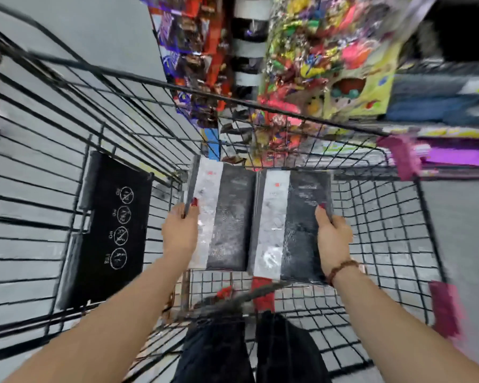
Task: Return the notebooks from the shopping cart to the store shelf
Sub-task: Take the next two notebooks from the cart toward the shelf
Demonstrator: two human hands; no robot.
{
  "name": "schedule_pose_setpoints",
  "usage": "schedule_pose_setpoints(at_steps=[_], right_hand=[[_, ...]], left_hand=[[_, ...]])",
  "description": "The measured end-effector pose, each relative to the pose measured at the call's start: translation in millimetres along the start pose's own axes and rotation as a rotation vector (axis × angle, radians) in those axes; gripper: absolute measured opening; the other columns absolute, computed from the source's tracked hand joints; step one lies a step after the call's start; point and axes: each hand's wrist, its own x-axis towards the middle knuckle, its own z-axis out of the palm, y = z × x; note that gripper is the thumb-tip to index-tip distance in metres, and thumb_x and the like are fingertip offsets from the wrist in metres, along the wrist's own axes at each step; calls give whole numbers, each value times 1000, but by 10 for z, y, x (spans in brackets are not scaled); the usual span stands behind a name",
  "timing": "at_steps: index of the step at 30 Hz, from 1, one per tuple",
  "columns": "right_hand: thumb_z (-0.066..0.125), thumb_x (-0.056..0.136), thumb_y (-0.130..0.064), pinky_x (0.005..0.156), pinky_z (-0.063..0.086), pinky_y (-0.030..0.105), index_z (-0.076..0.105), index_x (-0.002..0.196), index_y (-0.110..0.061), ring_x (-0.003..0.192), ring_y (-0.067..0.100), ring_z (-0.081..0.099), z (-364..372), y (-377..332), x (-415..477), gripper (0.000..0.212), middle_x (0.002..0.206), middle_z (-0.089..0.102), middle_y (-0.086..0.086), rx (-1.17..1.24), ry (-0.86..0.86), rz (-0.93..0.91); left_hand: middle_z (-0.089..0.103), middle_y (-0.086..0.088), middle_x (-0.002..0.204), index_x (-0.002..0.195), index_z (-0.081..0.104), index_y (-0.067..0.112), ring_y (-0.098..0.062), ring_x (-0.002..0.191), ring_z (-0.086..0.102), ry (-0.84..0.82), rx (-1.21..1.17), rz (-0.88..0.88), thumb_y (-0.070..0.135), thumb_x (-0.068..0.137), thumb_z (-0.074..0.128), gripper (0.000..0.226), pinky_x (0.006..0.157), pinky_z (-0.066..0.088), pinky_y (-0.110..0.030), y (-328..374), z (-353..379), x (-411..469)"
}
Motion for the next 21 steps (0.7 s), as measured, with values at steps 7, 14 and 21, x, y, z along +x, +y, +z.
schedule_pose_setpoints(at_steps=[7, 14, 21], right_hand=[[62, 87, -38, 74, 44, 35, 52, 82, 8, 74, 32, 52, -800, -444, -610, 48, 79, 50, 34, 85, 151, -62], [69, 65, -61, 89, 51, 50, 68, 85, -3, 83, 33, 67, -1720, -665, -822, 62, 81, 71, 14, 270, 256, -96], [61, 89, -25, 71, 51, 41, 66, 74, -6, 70, 28, 63, -2741, -679, -863, 24, 77, 68, 17, 403, 261, -141]], left_hand=[[54, -7, 98, 102, 57, 10, -23, 95, 49, -150, -189, 50, 34, 92, 54, 26, 84, 38, -38, 611, -442, -572], [60, -1, 111, 102, 60, 19, -26, 109, 53, -304, -229, 229, 30, 93, 54, 16, 99, 40, -48, 1213, -377, -1203], [65, -3, 70, 75, 58, 14, -25, 70, 56, -452, -247, 281, 23, 92, 54, 19, 69, 38, -36, 1511, 277, -1935]])
